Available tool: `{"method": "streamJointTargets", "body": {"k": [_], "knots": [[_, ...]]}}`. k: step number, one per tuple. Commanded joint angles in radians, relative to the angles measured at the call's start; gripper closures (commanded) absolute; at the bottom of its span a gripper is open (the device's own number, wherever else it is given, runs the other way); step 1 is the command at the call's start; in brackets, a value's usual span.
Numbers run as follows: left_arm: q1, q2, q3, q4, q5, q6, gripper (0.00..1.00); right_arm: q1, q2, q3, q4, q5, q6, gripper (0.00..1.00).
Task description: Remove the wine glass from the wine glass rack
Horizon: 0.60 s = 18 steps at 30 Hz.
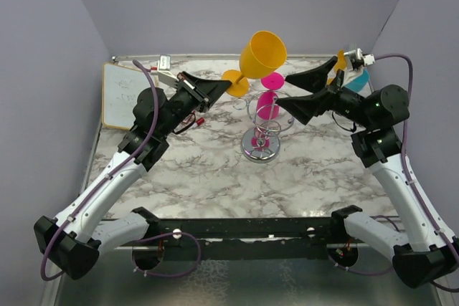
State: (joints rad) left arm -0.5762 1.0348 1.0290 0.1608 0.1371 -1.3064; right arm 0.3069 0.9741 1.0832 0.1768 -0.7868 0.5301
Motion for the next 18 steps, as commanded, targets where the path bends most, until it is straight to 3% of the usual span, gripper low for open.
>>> {"method": "streamJointTargets", "body": {"k": [1,8,18], "knots": [[0.001,-0.022,0.018,-0.083,-0.017,-0.029,1.0,0.005,0.017,0.002,0.115,-0.046,0.166,0.01],[0.001,-0.052,0.004,-0.115,-0.004,-0.086,1.0,0.018,0.062,-0.002,0.286,-0.053,0.17,0.04],[0.001,-0.111,0.001,-0.196,-0.073,-0.074,1.0,0.235,0.173,0.171,0.107,0.185,-0.106,0.04]]}}
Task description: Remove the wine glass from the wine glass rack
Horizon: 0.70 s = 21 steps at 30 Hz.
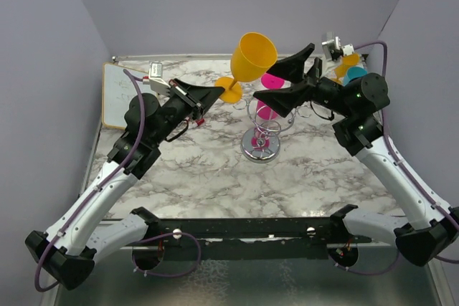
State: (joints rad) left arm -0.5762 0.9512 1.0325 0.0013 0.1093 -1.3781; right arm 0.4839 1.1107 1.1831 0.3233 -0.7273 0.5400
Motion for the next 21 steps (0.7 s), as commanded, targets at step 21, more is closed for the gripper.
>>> {"method": "streamJointTargets", "body": {"k": [21], "knots": [[0.001,-0.055,-0.017,-0.071,-0.047,0.004,1.0,0.13,0.201,0.189,0.07,0.187,-0.103,0.05]]}}
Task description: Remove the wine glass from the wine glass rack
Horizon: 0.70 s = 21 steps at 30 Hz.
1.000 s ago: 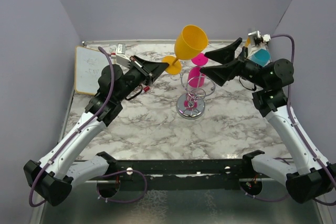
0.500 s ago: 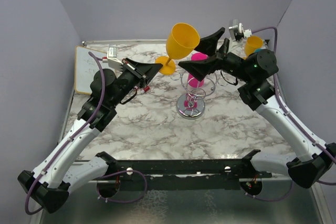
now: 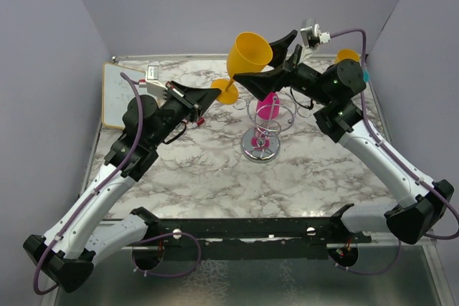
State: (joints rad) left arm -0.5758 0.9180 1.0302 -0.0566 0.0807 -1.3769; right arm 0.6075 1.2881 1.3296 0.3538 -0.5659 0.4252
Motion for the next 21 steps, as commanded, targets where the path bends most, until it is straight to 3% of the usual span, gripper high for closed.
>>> {"method": "streamJointTargets", "body": {"k": [1,12,14,21], "knots": [[0.001,-0.024,-0.016,-0.013,-0.02,0.003,1.0,0.006,0.026,0.045,0.039,0.032,0.014,0.06],[0.001,-0.026,-0.015,-0.016,-0.016,0.002,1.0,0.006,0.039,0.058,0.026,0.074,0.005,0.08],[0.001,-0.026,-0.015,-0.018,-0.016,0.004,0.99,0.006,0.038,0.054,0.028,0.071,0.006,0.12],[0.001,-0.037,-0.019,-0.025,-0.03,0.009,0.85,0.006,0.02,0.023,0.048,0.083,0.008,0.2]]}}
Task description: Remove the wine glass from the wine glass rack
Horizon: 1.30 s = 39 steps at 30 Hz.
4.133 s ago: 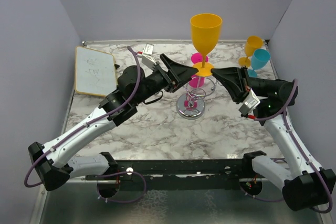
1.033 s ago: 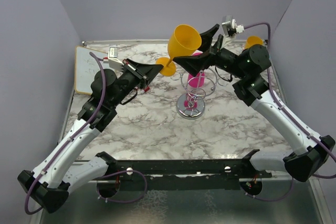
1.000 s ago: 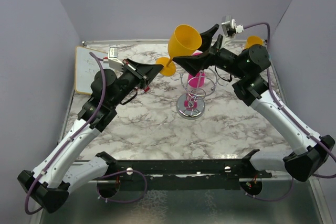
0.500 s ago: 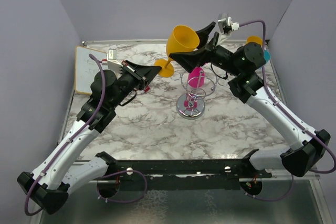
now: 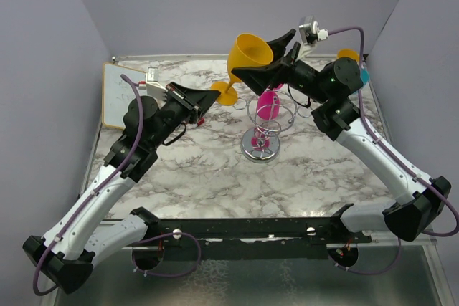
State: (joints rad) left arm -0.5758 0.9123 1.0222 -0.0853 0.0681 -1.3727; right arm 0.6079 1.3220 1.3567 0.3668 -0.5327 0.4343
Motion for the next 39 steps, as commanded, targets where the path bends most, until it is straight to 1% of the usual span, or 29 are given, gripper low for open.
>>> {"method": "streamJointTargets", "body": {"k": [1,5,6,10,13,15,16,19,23,26,29,31,32,33,34,36,37,39], "knots": [[0.001,-0.032,-0.01,0.003,-0.02,0.007,0.82,0.006,-0.016,-0.004,0.034,0.051,-0.003,0.21],[0.001,-0.041,-0.01,0.002,-0.033,0.021,0.7,0.006,-0.026,-0.013,0.032,0.064,-0.008,0.23],[0.001,-0.045,-0.01,-0.001,-0.036,0.027,0.65,0.006,-0.03,-0.018,0.031,0.073,-0.01,0.23],[0.001,-0.056,-0.008,-0.018,-0.054,0.061,0.5,0.006,-0.061,-0.035,0.014,0.123,-0.043,0.23],[0.0,-0.073,-0.008,-0.047,-0.076,0.105,0.4,0.006,-0.099,-0.029,-0.032,0.209,-0.107,0.23],[0.001,-0.088,-0.008,-0.075,-0.1,0.14,0.34,0.005,-0.128,-0.007,-0.092,0.308,-0.185,0.23],[0.001,-0.098,-0.008,-0.088,-0.113,0.16,0.33,0.006,-0.144,0.003,-0.124,0.367,-0.229,0.24],[0.0,-0.129,-0.001,-0.139,-0.172,0.216,0.33,0.006,-0.2,0.003,-0.18,0.617,-0.364,0.26],[0.001,-0.155,0.03,-0.183,-0.245,0.323,0.31,0.005,-0.281,-0.066,-0.113,0.933,-0.594,0.26],[0.001,-0.162,0.056,-0.196,-0.294,0.41,0.31,0.006,-0.292,-0.115,-0.02,1.14,-0.789,0.26],[0.001,-0.159,0.07,-0.187,-0.33,0.485,0.31,0.003,-0.273,-0.183,0.162,1.303,-1.007,0.26],[0.001,-0.151,0.073,-0.175,-0.345,0.525,0.31,-0.029,-0.246,-0.229,0.308,1.366,-1.12,0.27],[0.001,-0.146,0.074,-0.166,-0.349,0.542,0.31,-0.057,-0.231,-0.24,0.33,1.379,-1.126,0.27],[0.001,-0.138,0.074,-0.156,-0.349,0.559,0.31,-0.097,-0.217,-0.237,0.3,1.383,-1.089,0.27],[0.001,-0.131,0.074,-0.15,-0.349,0.582,0.31,-0.14,-0.206,-0.228,0.212,1.383,-1.023,0.27],[0.001,-0.113,0.076,-0.146,-0.348,0.614,0.31,-0.248,-0.195,-0.206,0.046,1.341,-0.829,0.28],[0.001,-0.106,0.076,-0.144,-0.349,0.629,0.31,-0.288,-0.196,-0.206,-0.003,1.325,-0.748,0.28],[0.001,-0.094,0.071,-0.138,-0.354,0.664,0.31,-0.353,-0.22,-0.25,-0.051,1.275,-0.616,0.28]]}}
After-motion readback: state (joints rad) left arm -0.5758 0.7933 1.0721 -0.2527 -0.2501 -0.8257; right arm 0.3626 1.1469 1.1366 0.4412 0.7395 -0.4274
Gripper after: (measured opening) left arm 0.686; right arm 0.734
